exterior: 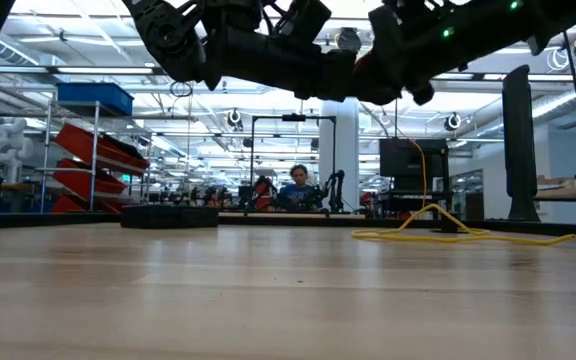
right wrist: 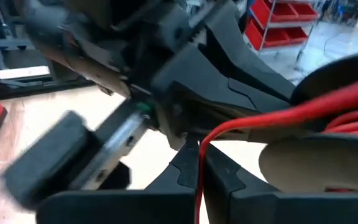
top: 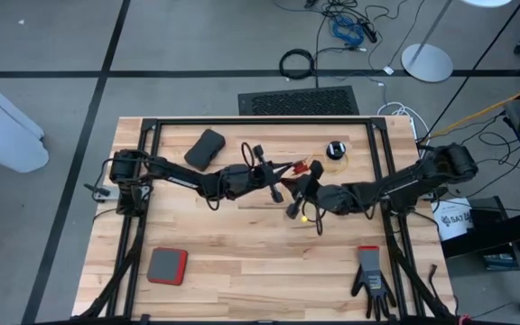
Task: Coil cords
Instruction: Coil the red wire on the spool
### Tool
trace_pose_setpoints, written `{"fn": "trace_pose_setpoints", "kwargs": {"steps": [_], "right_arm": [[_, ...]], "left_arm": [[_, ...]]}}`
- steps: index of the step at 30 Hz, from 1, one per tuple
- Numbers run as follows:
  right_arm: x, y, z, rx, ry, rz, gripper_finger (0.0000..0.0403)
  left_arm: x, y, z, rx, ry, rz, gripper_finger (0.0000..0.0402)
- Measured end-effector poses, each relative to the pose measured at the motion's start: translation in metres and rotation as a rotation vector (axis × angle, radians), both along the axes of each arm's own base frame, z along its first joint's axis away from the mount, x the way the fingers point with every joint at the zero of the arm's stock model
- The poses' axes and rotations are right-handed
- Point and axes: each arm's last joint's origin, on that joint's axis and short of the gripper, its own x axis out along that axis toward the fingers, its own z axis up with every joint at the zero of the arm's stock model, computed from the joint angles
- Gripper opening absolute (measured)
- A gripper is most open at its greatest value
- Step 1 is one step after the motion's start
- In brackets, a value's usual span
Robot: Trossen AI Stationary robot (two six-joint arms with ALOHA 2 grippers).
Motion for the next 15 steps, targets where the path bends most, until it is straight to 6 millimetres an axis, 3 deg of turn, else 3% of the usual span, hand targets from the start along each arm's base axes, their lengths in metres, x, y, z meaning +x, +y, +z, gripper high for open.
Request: {"fn": "trace_pose_setpoints", "kwargs": {"steps": [15], "right_arm": [[0.001,-0.014,-0.01,0.111,0.016,-0.066,0.0]], "left_arm": [[0.0,-0.003,0.001,0.001,-0.005,-0.004,0.0004]]}}
